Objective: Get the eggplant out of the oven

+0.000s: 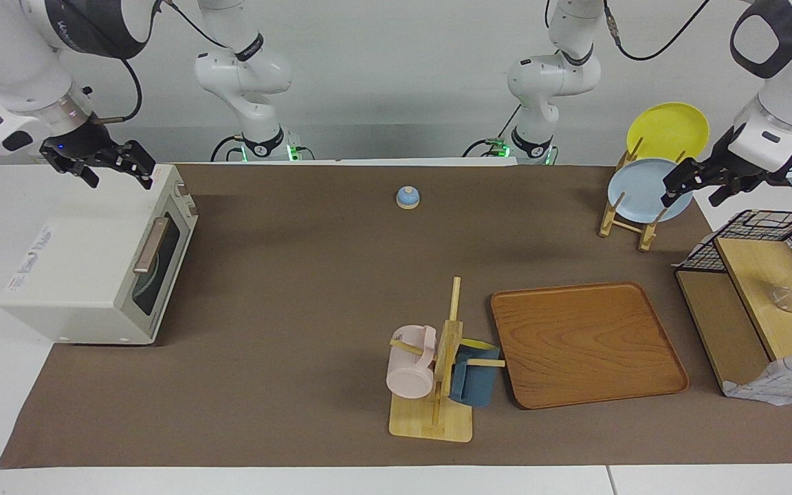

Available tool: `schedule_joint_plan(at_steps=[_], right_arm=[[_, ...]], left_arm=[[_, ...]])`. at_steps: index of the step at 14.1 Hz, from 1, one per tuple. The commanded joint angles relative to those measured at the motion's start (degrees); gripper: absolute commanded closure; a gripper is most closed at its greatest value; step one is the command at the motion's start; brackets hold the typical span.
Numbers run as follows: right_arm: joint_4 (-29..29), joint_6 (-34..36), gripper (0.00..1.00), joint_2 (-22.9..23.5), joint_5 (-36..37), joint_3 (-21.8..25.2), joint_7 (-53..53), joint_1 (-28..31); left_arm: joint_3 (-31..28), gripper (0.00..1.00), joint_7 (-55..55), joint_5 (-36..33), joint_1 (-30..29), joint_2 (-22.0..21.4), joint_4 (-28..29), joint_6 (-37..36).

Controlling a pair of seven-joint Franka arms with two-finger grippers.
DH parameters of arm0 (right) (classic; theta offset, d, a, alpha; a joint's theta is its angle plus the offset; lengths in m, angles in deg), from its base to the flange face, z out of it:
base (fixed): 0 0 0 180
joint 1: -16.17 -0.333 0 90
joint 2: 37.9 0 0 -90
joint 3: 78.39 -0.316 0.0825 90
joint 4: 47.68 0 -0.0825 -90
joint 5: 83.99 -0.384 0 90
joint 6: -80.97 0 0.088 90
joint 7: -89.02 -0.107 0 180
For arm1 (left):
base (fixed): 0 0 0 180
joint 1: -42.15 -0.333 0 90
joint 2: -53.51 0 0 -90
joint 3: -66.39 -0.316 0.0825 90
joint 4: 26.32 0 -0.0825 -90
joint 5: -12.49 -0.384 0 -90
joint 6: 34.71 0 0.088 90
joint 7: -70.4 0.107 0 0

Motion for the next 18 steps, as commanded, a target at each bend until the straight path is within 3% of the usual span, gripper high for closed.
schedule_joint_plan(at_steps=[1, 8, 9, 11, 13, 14, 15, 18], right_arm=[[-2.0, 1.4, 0.0, 1.3, -0.8, -0.9, 1.0, 1.1], [0.9, 0.9, 0.0, -1.5, -0.9, -0.8, 1.2, 0.4], [1.3, 0.2, 0.06, -1.9, -0.8, -0.9, 1.7, 0.0], [2.4, -3.5, 0.59, -2.1, -0.8, -0.9, 1.3, -2.3], [10.2, -12.0, 0.94, -4.0, -0.8, -0.9, 1.0, -2.6], [14.6, -16.2, 1.0, -4.6, -0.8, -0.9, 0.4, -2.8], [16.5, -18.7, 1.0, -3.9, -0.7, -1.0, -2.2, -3.2], [17.3, -19.5, 1.0, 0.4, 1.0, -1.0, -3.6, -3.8]], left_arm=[[0.3, 0.0, 0.5, -0.6, 1.5, -0.8, 1.0, 0.4], [0.3, 0.0, 0.5, -0.5, 3.5, -0.8, 1.0, 0.4], [0.3, 0.0, 0.5, -0.6, 3.5, -0.8, 1.0, 0.4], [0.2, 0.0, 0.5, -0.5, 3.5, -0.8, 1.0, 0.4], [0.2, 0.0, 0.5, -0.6, 3.5, -0.8, 1.0, 0.4], [0.3, 0.0, 0.5, -0.6, 3.6, -0.8, 1.0, 0.4], [0.2, 0.0, 0.5, -0.5, 4.1, -0.9, 1.0, 0.4], [0.1, 0.0, 0.5, -0.5, 6.1, -0.9, 1.0, 0.4]])
